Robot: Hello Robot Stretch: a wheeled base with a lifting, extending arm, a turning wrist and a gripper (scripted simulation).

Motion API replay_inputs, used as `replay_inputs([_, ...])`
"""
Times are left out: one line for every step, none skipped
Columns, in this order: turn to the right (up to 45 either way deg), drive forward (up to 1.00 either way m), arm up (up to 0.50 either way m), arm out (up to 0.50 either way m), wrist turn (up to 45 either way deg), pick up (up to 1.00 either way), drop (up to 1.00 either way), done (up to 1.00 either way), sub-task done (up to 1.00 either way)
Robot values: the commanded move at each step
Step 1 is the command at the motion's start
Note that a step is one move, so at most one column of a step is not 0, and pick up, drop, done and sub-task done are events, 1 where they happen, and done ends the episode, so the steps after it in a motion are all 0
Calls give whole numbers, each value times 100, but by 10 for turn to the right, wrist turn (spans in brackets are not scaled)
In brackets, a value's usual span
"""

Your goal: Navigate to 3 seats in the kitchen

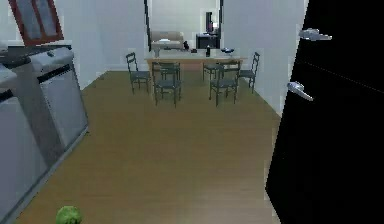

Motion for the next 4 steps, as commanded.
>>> replay_inputs([0,100,0,0,0,0,0,0,0])
replay_inputs([30,0,0,0,0,0,0,0,0])
replay_inputs([0,50,0,0,0,0,0,0,0])
replay_inputs([120,0,0,0,0,0,0,0,0])
